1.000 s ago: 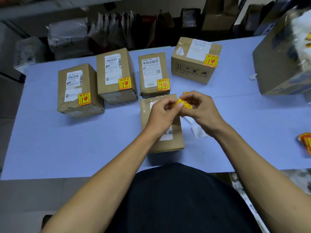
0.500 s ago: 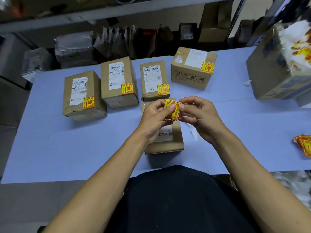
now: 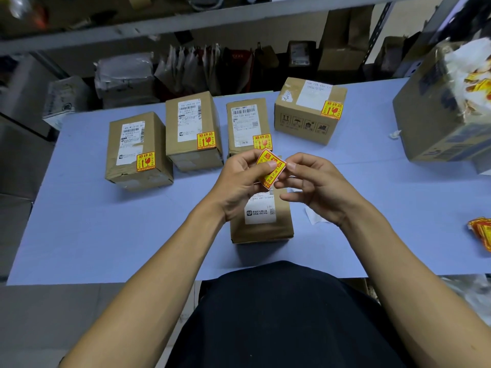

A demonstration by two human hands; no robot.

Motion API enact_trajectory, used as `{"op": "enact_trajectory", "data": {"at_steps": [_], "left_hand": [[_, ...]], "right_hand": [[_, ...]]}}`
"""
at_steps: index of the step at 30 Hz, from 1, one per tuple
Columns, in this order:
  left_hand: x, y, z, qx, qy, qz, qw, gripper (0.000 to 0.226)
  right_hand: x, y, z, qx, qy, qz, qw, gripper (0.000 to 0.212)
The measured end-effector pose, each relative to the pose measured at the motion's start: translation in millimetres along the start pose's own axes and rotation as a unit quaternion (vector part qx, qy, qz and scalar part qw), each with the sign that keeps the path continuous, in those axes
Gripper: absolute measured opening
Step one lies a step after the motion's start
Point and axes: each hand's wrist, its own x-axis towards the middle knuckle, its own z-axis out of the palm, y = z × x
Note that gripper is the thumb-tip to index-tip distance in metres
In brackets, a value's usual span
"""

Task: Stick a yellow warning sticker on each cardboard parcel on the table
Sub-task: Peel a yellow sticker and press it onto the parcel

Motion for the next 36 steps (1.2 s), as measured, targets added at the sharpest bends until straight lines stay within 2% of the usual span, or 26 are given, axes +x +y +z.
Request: {"op": "enact_trajectory", "data": {"at_steps": [3, 20, 22, 24, 26, 29, 36], "left_hand": [[1, 1, -1, -0.003, -0.007, -0.001, 1.0, 0.015], [4, 7, -4, -0.006, -0.006, -0.021, 1.0, 0.011], [3, 3, -1, 0.037, 0.034, 0.007, 0.999, 0.021], [3, -2, 1, 0.156, 0.112, 0.098, 0.976, 0.031], [2, -4, 3, 0.231, 0.122, 0.184, 0.948, 0.021], [1, -5, 6, 0.211, 0.054, 0.179, 0.96, 0.012], [2, -4, 4, 0.184, 0.062, 0.192, 0.962, 0.015]], "right_hand": [[0, 1, 0, 0.01, -0.006, -0.003, 1.0, 0.015], [4, 3, 4, 0.011, 0.006, -0.029, 1.0, 0.02], [5, 4, 5, 0.013, 0.031, -0.043, 0.999, 0.023], [7, 6, 7, 0.003, 0.063, -0.056, 0.996, 0.022], [9, 7, 8, -0.015, 0.085, -0.069, 0.994, 0.023], [8, 7, 9, -0.034, 0.1, -0.088, 0.99, 0.023], [3, 4, 12, -0.14, 0.126, -0.135, 0.973, 0.01]]}}
